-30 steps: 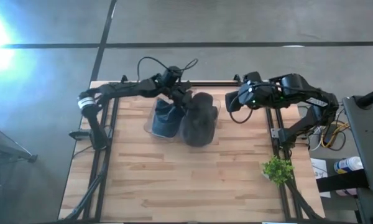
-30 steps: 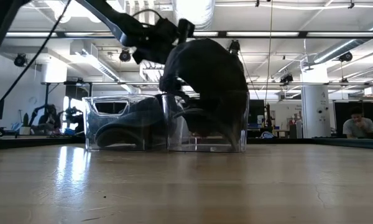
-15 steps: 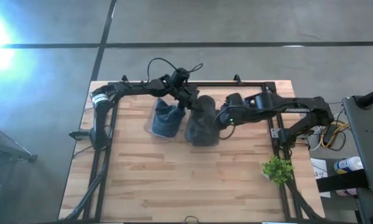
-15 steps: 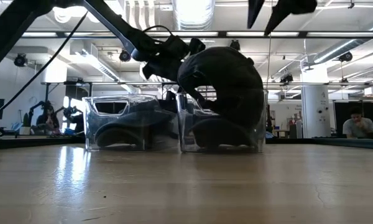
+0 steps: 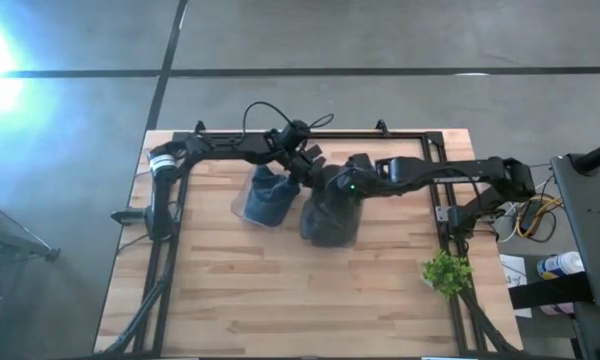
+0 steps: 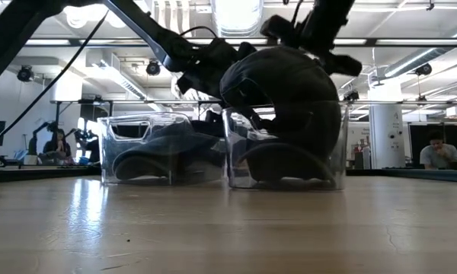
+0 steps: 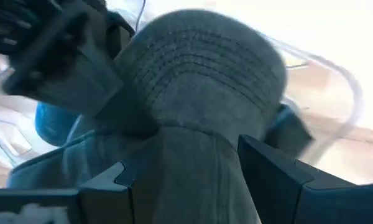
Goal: Pick & Place hat
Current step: Put the black cap into the right transparent bin, then return to Home Position
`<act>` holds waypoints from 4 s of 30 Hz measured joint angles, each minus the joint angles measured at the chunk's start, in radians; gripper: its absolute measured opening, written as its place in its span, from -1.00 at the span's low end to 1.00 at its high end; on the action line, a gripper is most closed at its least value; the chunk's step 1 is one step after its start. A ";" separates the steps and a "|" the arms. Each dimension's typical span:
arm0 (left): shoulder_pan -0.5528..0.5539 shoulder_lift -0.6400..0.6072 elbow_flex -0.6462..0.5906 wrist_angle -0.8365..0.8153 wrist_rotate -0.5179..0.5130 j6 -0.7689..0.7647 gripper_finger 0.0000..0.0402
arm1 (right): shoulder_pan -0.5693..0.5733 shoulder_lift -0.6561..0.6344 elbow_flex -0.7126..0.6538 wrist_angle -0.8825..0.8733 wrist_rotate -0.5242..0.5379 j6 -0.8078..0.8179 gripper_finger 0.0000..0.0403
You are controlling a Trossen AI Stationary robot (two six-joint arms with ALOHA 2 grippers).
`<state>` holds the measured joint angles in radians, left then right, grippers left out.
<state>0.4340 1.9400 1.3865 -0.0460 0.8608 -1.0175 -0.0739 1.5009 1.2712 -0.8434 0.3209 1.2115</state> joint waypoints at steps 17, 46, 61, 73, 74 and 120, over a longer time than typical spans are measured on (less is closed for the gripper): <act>-0.009 -0.064 0.011 -0.029 -0.058 0.024 -0.12 | -0.014 -0.003 -0.228 0.131 -0.061 0.057 0.01; -0.036 -0.775 -0.062 -0.406 -0.257 0.588 -0.12 | 0.116 -0.384 -0.106 0.050 -0.029 -0.390 0.01; -0.105 -1.198 -0.505 -0.231 -0.466 0.358 -0.12 | 0.249 -0.787 -0.230 -0.028 0.096 -0.494 0.01; -0.109 -1.465 -0.948 0.295 -0.439 0.334 -0.12 | 0.253 -1.071 -0.725 0.633 -0.104 -0.713 0.01; -0.109 -1.477 -0.981 0.308 -0.442 0.332 -0.12 | 0.253 -1.090 -0.756 0.657 -0.106 -0.720 0.01; -0.313 -1.939 -1.378 0.117 -0.491 0.691 -0.12 | 0.251 -1.210 -1.178 0.721 0.020 -0.643 0.01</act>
<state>0.1215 0.0006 0.0082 0.0707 0.3696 -0.3262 0.1768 0.2905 0.0933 -0.1220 0.3404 0.5690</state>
